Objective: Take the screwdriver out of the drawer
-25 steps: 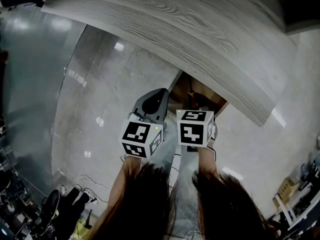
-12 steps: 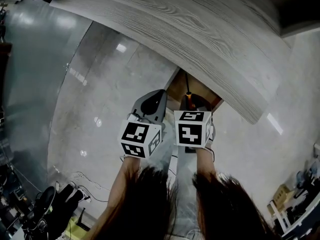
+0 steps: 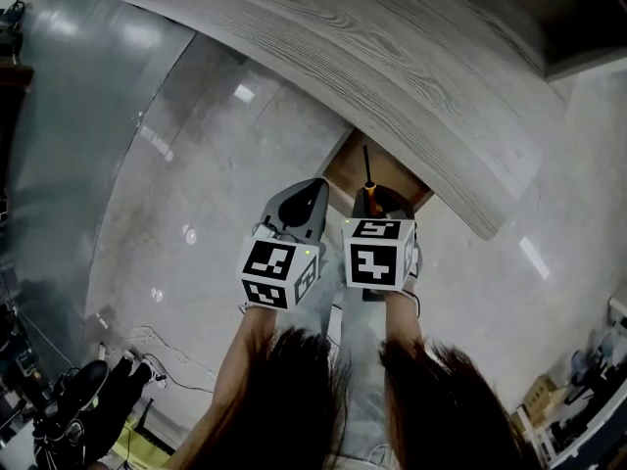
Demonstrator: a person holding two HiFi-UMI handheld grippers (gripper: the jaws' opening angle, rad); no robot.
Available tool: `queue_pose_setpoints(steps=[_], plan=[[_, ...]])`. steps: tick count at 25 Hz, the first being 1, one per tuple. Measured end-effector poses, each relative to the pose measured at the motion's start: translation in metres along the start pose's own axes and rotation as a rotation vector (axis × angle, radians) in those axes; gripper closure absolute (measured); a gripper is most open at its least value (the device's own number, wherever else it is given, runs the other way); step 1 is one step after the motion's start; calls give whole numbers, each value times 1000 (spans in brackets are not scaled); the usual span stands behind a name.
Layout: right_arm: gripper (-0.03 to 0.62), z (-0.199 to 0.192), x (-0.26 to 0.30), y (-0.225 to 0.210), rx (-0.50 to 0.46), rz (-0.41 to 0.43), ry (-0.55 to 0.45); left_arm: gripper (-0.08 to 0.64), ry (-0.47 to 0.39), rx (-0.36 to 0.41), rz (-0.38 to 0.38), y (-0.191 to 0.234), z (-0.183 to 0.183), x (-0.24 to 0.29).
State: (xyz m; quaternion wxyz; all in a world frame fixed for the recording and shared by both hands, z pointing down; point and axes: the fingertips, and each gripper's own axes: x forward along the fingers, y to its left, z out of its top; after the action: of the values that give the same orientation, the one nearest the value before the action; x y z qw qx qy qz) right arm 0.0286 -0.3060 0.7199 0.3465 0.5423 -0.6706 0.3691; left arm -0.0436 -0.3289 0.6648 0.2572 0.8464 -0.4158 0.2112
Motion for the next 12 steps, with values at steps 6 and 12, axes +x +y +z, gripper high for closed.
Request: queue_pose_setpoints(steps=[6, 12], plan=[[509, -4, -14, 3, -32, 22, -7, 543, -17, -17, 31, -9, -1, -13], [509, -8, -26, 5, -50, 41, -8, 543, -27, -34, 65, -16, 0, -27]])
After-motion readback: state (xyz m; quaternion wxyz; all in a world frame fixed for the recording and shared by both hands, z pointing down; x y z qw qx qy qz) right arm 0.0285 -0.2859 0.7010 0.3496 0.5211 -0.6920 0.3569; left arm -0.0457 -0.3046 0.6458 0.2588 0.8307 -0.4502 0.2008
